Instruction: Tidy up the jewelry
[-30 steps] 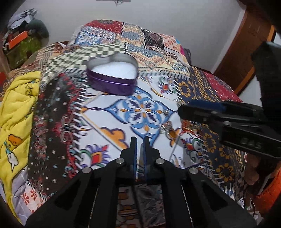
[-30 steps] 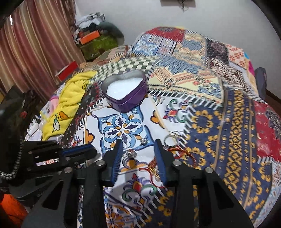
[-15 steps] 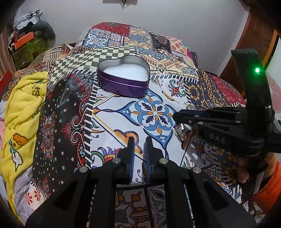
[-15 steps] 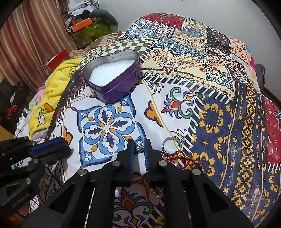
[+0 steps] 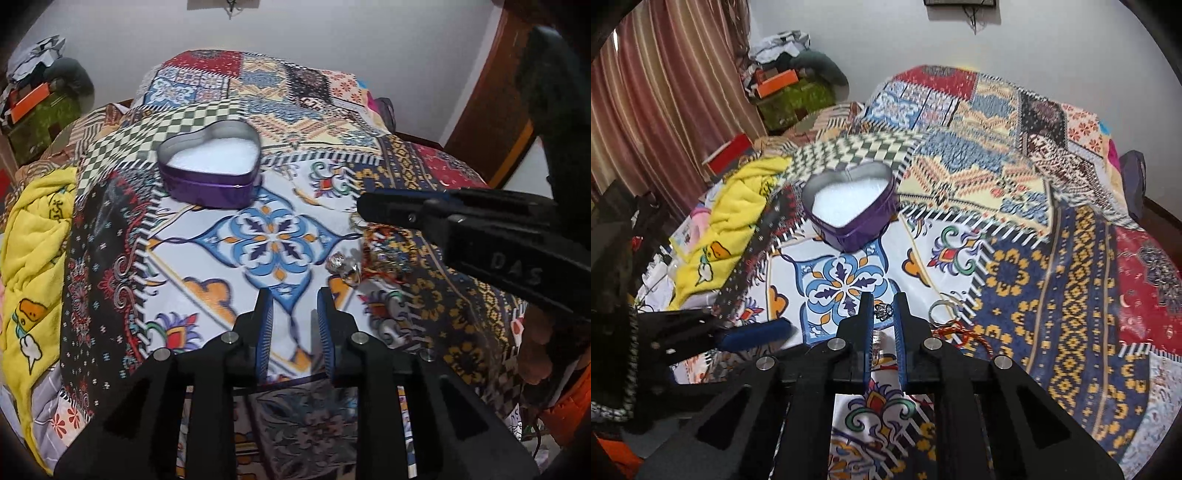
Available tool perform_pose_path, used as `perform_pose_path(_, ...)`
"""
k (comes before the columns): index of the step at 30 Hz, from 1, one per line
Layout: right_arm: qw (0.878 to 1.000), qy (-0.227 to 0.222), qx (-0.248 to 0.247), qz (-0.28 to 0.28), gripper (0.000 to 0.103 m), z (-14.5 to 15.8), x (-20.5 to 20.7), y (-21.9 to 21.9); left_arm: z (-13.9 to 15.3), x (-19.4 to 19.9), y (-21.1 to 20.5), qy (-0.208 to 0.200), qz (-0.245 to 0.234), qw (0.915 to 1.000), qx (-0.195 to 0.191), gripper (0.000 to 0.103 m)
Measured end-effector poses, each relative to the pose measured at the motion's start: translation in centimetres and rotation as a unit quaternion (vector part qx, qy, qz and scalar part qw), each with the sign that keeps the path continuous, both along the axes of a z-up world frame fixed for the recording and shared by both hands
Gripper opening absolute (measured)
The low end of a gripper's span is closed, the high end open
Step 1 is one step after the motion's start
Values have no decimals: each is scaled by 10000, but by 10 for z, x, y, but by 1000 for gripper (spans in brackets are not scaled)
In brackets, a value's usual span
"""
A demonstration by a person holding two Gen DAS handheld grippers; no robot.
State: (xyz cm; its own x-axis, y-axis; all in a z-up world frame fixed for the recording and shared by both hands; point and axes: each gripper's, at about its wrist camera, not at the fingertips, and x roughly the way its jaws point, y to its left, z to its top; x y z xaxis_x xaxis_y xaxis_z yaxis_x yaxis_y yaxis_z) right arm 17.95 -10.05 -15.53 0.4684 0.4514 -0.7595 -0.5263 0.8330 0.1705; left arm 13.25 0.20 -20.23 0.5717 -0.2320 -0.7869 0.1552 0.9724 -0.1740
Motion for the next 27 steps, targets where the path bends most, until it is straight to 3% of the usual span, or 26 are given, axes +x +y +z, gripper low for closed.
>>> perform_pose_path(9,9994,-209,175,-205,9,19,-8,-25,1,13,-21,122,-214,9993,-284,25)
perform_pose_path(27,9982,-171,392,-413,9,17,-12,-51,-23,49,-41,333,-177,9990,-238,25)
